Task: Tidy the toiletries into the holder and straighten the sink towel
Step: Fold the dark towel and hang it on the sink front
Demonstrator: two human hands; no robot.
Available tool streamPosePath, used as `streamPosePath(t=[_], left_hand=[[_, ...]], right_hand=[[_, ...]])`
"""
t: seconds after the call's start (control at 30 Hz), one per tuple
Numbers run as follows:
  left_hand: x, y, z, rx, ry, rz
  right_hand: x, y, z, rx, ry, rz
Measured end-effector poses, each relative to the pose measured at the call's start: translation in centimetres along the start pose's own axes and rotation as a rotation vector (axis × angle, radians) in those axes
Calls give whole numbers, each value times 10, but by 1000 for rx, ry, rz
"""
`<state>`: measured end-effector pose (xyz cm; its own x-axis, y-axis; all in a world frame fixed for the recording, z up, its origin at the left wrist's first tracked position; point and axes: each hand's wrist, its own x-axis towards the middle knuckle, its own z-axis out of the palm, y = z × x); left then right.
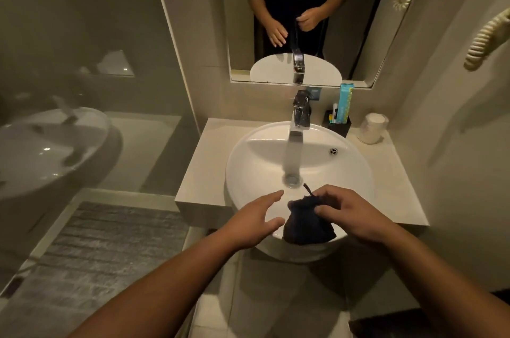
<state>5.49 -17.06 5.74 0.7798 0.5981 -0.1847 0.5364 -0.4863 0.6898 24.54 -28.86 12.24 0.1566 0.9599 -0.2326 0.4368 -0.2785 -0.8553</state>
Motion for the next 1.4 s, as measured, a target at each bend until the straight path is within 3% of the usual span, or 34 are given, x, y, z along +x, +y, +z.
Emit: streamPosePath(t=[0.27,0.43,0.6,0.67,0.83,0.93,1.2,1.4], left_hand=[[7,10,4,94,9,136],[-8,3,-9,261,90,322],[-30,5,-10,438,47,452],[-45,1,-6,419,6,433],[-71,-11,-5,202,-125,308],[-57,-14,-6,157,-158,225],[40,-38,16,270,-48,3],[63,-49,36,345,-48,-48]], right_hand=[[-26,18,-9,26,63,39],[-44,33,4,-283,178,110],[-62,43,33,-349,274,154],[-72,47,43,-387,303,138],[-104,52,52,-254,145,198],[-91,55,47,-206,136,196],[21,95,32,-311,205,344],[48,114,32,-410,181,406]])
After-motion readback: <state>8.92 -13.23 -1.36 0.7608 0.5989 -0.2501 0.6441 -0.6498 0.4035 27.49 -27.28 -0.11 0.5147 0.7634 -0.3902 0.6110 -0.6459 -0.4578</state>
